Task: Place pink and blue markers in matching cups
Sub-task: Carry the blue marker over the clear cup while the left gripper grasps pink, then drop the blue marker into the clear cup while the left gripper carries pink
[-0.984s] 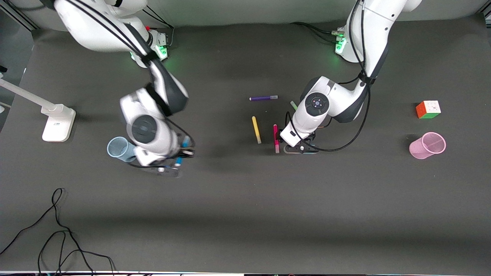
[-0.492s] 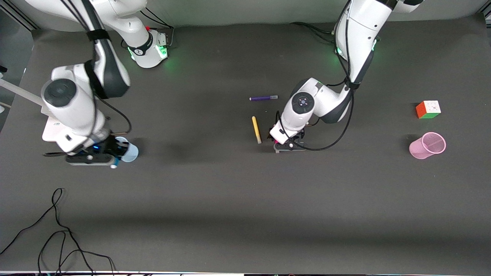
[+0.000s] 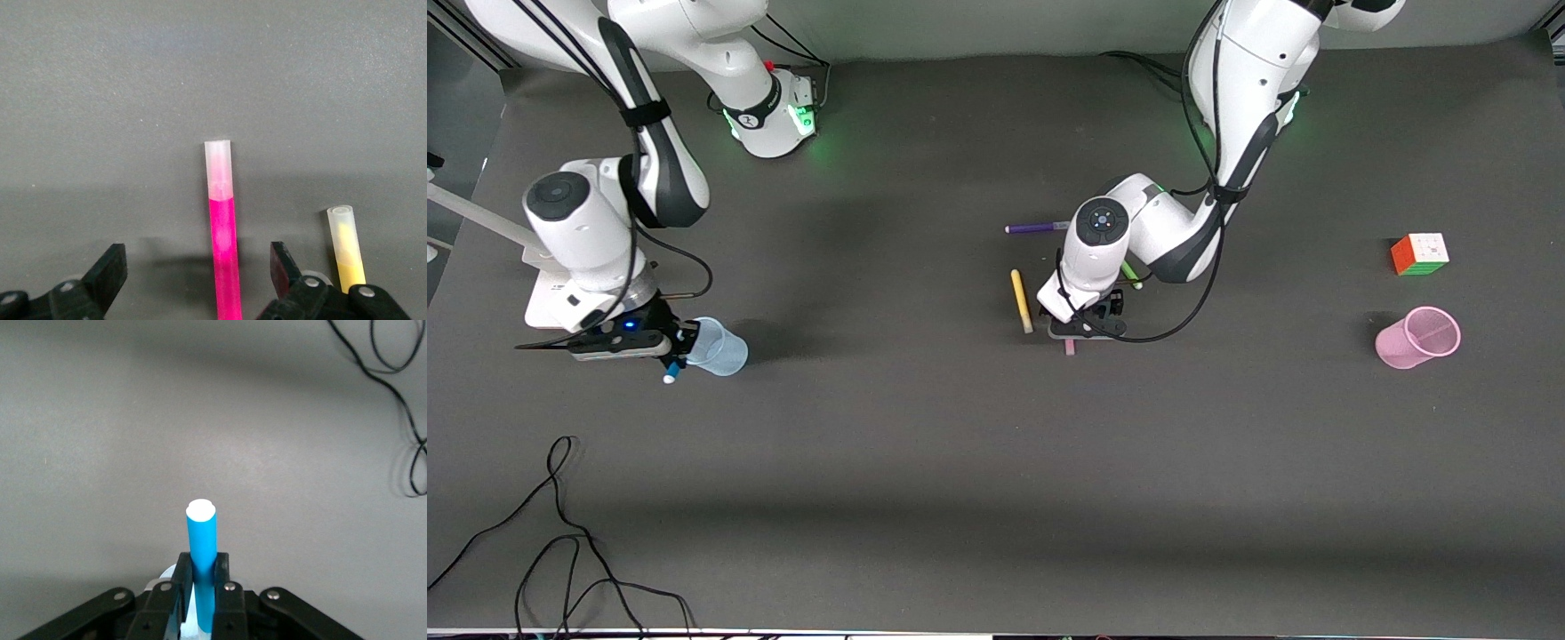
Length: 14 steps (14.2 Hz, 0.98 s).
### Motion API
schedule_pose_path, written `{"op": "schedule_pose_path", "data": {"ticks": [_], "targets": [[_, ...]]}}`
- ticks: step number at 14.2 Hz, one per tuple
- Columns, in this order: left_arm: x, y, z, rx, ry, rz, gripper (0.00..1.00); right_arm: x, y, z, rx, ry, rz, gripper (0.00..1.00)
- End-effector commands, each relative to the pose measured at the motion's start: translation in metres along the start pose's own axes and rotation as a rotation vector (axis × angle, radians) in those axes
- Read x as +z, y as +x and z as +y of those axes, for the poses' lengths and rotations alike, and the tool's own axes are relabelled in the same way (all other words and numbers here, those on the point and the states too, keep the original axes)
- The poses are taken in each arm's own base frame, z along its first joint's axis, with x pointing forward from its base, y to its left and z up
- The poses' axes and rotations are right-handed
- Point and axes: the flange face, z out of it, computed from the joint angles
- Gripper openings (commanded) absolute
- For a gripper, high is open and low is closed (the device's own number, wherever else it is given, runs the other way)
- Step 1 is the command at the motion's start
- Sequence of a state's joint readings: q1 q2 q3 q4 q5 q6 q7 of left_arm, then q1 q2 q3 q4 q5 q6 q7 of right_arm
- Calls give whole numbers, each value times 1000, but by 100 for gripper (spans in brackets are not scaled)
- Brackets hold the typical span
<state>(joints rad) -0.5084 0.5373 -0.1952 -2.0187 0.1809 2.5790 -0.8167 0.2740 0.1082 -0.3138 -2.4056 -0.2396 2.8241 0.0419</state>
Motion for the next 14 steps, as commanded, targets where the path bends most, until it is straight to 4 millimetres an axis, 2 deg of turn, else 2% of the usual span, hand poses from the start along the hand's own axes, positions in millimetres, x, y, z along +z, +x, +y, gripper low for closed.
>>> {"op": "schedule_pose_path", "data": {"ticks": [1,4,6,7,11,12,13,14], "targets": [[5,-2,4,15,39,9,91,-2,1,-2,-11,-4,19,0],[13,-8,9,44,51,6,90,-2,1,-2,-11,-4,19,0],[19,-10,12,48,53,0,84,-2,1,-2,-11,-4,17,0],[20,-12,15,55,53,0,78,-2,1,-2,-13,-5,19,0],[19,-9,14,85,66,17,35,-2,1,-2,-13,-5,17,0],[17,-7,13,82,64,21,21,-2,1,-2,-13,-5,16,11],[15,-2,12,74,62,25,12,-1,1,-2,-13,-5,14,73],[14,3,8,62,61,26,0,1,0,-2,-14,-5,11,100]]}}
